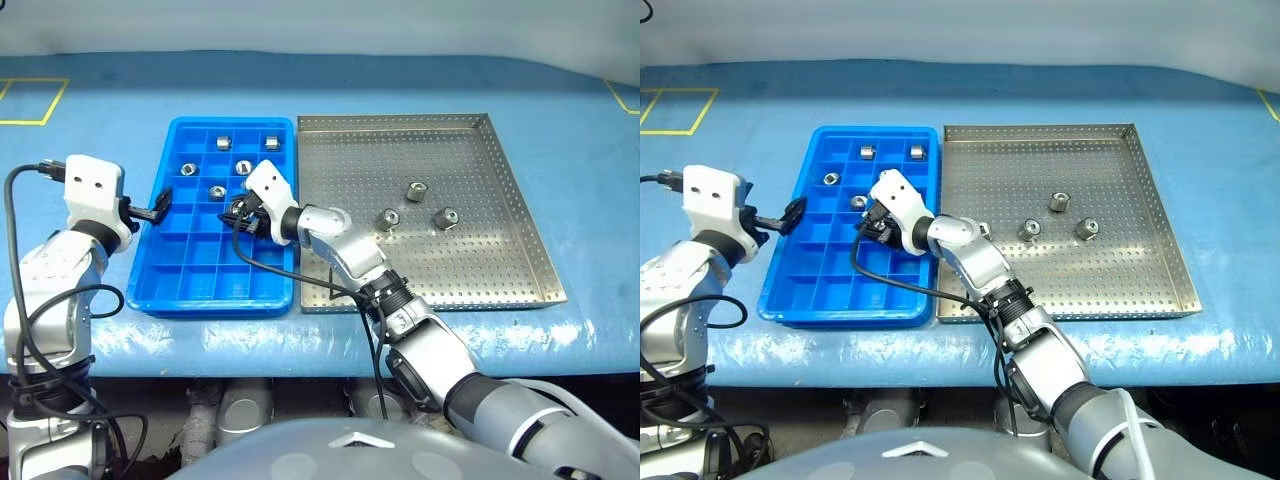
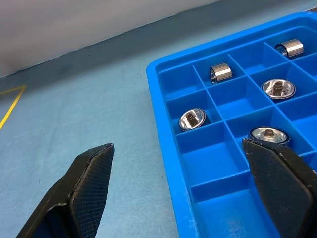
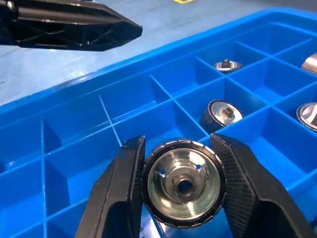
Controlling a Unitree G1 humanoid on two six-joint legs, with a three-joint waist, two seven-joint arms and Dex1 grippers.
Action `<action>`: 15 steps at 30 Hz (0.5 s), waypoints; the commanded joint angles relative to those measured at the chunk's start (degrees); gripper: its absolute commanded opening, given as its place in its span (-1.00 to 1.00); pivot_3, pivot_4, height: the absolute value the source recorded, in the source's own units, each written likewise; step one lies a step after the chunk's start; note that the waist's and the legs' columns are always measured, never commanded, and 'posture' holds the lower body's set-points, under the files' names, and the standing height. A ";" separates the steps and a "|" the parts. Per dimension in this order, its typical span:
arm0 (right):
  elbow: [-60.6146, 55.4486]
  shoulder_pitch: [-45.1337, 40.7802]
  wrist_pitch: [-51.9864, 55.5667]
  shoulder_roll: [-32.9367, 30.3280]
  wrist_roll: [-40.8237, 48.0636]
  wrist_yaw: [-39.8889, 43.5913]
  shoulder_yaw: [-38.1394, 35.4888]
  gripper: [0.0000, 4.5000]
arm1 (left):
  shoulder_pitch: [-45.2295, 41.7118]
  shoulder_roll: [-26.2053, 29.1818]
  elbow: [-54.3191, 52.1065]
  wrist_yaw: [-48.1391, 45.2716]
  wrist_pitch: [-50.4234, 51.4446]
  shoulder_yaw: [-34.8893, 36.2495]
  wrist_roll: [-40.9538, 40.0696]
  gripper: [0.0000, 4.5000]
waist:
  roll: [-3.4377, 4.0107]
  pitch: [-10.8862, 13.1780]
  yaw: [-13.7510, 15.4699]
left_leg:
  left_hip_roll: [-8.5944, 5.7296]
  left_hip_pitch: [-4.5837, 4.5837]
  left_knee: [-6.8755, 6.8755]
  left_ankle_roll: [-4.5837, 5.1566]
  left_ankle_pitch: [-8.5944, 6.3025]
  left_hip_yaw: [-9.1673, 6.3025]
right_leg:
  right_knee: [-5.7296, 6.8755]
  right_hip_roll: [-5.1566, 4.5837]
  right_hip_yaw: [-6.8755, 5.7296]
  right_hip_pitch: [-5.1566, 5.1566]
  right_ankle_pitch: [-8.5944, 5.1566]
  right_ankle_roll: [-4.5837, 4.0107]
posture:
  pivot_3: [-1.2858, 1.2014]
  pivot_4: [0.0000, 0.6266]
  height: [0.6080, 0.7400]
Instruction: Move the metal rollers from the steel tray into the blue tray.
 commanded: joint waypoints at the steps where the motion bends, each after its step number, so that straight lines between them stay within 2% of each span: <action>1: -0.37 -1.72 -3.05 1.11 -0.54 -0.48 -0.89 0.18 | -0.66 -0.07 -2.65 0.43 -0.03 0.02 -0.21 1.00 | 0.00 0.00 0.01 | 0.00 0.00 0.00 -0.02 0.01 -0.02 | 0.00 0.00 -0.02 0.00 0.00 -0.01 | 0.13 -0.52 1.00; 3: -0.42 -1.66 -4.34 1.54 0.01 -1.05 -2.19 0.43 | -0.73 -0.23 -2.62 0.38 0.01 -0.54 -0.23 1.00 | 0.00 0.00 0.02 | 0.00 0.00 -0.02 -0.05 0.03 -0.04 | 0.01 0.00 -0.04 0.00 -0.01 -0.01 | 0.13 -0.52 1.00; 7: -4.95 -0.12 -4.45 2.14 2.92 -2.54 -5.72 0.43 | -1.60 -0.96 -1.80 0.29 -0.23 -2.27 -0.05 1.00 | 0.00 0.00 0.01 | 0.00 0.00 -0.01 -0.10 0.06 -0.07 | 0.02 0.00 -0.05 0.02 0.00 -0.01 | 0.10 -0.52 1.00; 10: -16.71 3.39 0.41 -0.40 3.04 -4.71 -6.43 0.43 | -2.64 -1.56 -1.60 -0.95 -0.74 -4.14 -0.84 1.00 | 0.01 0.00 0.00 | 0.00 -0.03 -0.02 -0.10 0.06 -0.10 | 0.01 0.00 -0.07 0.01 -0.01 -0.01 | 0.09 -0.52 1.00; 12: -28.62 7.91 7.18 -4.84 2.68 -4.82 -6.05 0.43 | -3.23 -1.98 -0.83 -1.83 -1.65 -5.36 -1.23 1.00 | 0.00 0.00 0.02 | -0.01 -0.04 -0.04 -0.10 0.06 -0.13 | 0.01 -0.01 -0.08 0.01 -0.01 -0.02 | 0.07 -0.52 1.00; 15: -46.88 16.96 18.94 -15.02 1.62 -3.66 -3.74 0.43 | -3.86 -2.24 1.34 -2.22 -2.69 -7.86 -0.27 1.00 | -0.01 -0.02 0.53 | -0.16 -0.12 -0.03 -0.10 0.05 -0.24 | -0.14 -0.15 -0.19 0.10 -0.02 -0.03 | 0.05 -0.52 1.00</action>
